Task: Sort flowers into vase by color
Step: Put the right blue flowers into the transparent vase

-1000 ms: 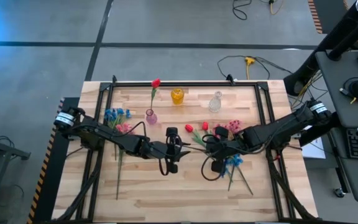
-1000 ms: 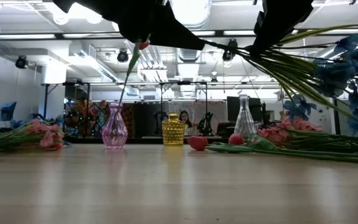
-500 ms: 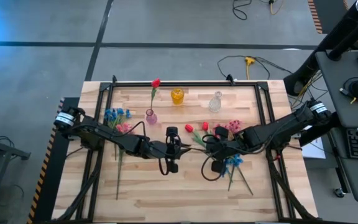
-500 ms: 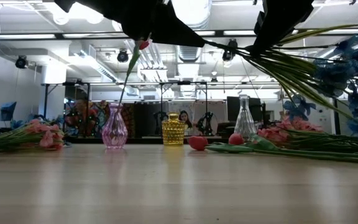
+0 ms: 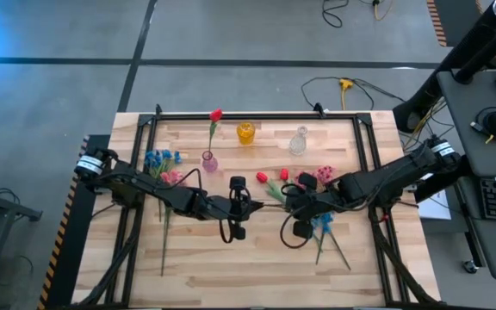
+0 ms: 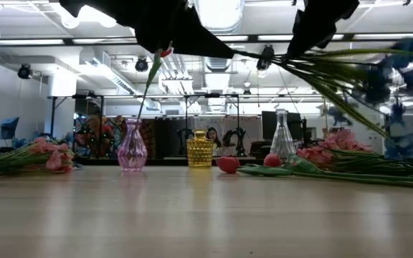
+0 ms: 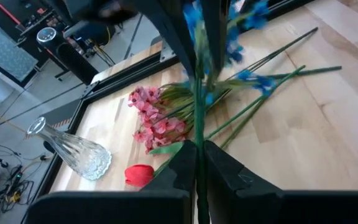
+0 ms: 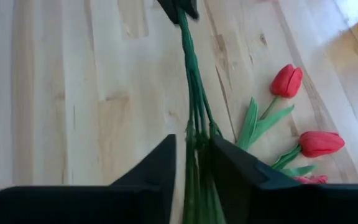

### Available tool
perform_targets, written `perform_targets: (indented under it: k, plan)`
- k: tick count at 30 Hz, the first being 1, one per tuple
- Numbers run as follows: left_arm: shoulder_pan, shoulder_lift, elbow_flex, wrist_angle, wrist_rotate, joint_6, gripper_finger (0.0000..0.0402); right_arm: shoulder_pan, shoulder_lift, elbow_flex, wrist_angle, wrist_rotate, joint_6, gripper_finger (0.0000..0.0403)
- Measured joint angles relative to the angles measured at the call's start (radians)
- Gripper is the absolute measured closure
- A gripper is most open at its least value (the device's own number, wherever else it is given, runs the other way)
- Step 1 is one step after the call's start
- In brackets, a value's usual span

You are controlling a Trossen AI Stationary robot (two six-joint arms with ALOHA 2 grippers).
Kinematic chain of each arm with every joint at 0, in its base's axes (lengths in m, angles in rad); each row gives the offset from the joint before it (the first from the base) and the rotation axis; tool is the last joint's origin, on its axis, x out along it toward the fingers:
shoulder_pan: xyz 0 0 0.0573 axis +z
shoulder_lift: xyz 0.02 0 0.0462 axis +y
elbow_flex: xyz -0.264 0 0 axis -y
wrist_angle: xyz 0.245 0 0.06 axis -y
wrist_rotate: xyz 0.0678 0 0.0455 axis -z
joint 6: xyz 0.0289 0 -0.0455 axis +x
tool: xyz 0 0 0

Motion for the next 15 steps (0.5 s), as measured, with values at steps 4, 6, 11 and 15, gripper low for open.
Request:
perform_targets:
  k: [4,6,11,15]
  plan:
    - [0.0,0.0,-0.021,0.008,-0.026,-0.018,0.0401,0.0,-0.021,0.029,-0.023,0.0,-0.025,0.0259]
    - [0.0,0.0,-0.033,0.023,-0.059,-0.029,0.0401,0.0,-0.036,0.048,-0.025,0.005,-0.036,0.0241]
    - [-0.002,-0.002,-0.057,0.124,-0.136,-0.023,0.0401,0.003,-0.093,0.099,-0.017,0.079,-0.058,0.0218]
    - [-0.018,-0.034,-0.061,0.193,-0.331,0.017,0.0401,0.028,-0.155,0.098,0.07,0.116,-0.092,0.0216]
